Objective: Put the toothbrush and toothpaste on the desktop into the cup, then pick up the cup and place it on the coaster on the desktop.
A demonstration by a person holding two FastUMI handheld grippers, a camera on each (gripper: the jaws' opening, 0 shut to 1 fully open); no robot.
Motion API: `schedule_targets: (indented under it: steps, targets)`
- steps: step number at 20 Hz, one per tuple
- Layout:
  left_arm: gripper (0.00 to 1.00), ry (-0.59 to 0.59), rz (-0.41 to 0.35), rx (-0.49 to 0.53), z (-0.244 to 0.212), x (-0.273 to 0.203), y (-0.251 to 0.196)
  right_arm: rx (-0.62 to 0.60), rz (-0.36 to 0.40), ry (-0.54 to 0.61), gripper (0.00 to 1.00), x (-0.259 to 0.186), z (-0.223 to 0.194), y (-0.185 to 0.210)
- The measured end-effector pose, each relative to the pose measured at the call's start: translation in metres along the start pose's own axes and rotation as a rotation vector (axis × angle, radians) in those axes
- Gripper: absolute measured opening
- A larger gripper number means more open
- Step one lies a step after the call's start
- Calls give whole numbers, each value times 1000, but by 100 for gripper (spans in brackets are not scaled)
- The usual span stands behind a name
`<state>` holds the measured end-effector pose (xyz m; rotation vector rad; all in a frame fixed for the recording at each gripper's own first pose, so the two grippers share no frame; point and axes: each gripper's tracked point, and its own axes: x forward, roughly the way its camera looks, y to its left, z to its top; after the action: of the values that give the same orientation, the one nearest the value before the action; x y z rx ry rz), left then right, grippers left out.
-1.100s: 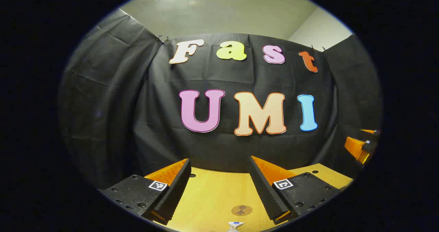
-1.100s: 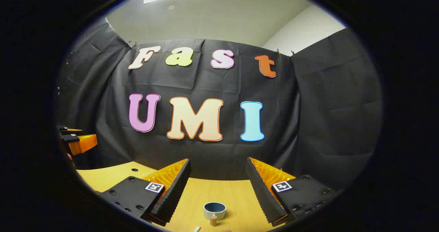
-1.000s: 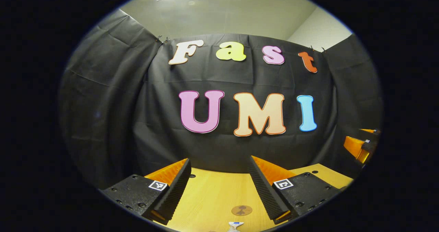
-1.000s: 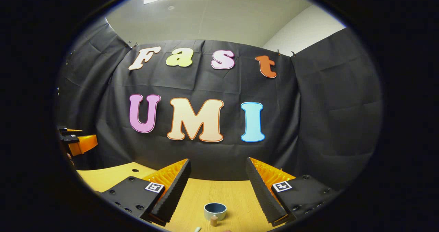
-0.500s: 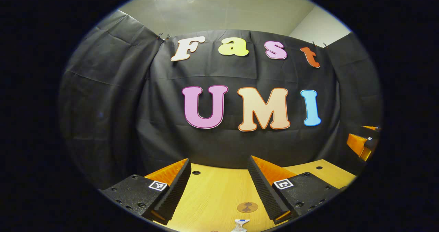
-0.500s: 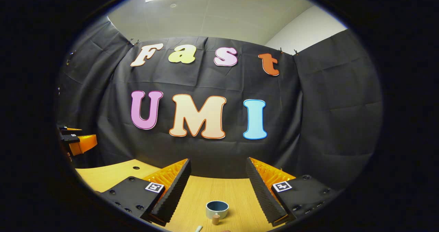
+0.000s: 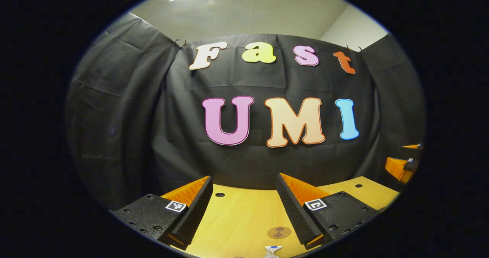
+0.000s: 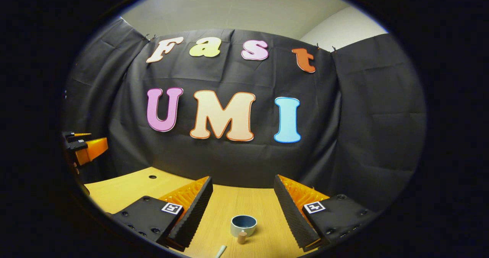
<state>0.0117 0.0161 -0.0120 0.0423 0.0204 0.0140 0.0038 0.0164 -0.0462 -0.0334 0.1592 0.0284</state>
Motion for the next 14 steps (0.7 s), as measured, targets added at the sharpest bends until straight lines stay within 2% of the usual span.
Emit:
schedule_targets:
  steps: [8,13,14]
  targets:
    - [96,-1,2,33,-2,-6,2,-53,28,286,99,8,-89,8]
    - [96,15,9,45,-7,-9,6,-77,41,417,100,2,-133,13]
    - [99,17,10,44,-8,-9,7,-75,43,447,100,1,-141,15]
